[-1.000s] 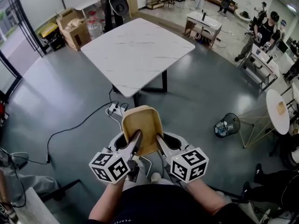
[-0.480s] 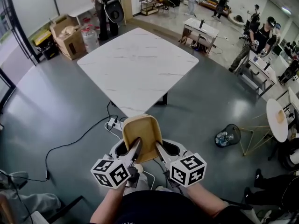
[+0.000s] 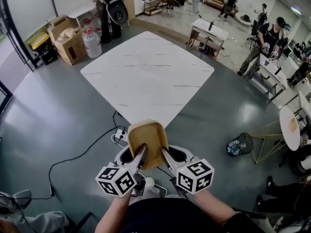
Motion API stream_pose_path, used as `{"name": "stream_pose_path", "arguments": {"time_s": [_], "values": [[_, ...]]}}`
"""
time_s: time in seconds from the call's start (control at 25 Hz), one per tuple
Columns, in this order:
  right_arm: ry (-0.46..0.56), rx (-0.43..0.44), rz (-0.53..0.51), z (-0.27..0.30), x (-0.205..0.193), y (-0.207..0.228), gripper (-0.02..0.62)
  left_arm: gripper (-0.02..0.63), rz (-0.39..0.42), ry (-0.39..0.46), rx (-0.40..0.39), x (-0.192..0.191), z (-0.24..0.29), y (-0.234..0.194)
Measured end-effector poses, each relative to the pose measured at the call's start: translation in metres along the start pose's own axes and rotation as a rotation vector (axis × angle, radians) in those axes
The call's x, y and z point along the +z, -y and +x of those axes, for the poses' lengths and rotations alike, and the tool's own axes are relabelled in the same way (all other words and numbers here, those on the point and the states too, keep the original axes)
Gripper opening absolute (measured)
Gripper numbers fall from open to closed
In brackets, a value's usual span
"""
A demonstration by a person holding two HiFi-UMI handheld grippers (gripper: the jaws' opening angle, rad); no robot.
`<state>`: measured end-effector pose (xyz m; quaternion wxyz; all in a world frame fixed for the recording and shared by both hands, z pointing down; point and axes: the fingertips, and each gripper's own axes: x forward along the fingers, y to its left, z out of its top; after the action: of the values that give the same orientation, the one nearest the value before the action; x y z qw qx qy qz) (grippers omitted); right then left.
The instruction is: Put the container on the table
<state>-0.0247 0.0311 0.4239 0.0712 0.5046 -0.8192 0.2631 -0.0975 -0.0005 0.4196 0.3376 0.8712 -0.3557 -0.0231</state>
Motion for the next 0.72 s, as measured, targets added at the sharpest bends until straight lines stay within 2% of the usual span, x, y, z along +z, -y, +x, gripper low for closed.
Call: {"name": "stream_pose_path", "arguments": {"time_s": [0.24,0.72], "values": [[-0.005,-0.019,0.01,0.033,0.006,-0.002,0.032,0.164,0.003,-0.021,-0.013,0.016,0.009,-0.03],[-0.033,-0.078,-0.018,0.061,0.03,0.009,0.029,0.164,-0.023,0.004,-0.011,0.04,0.033,-0.05]]}}
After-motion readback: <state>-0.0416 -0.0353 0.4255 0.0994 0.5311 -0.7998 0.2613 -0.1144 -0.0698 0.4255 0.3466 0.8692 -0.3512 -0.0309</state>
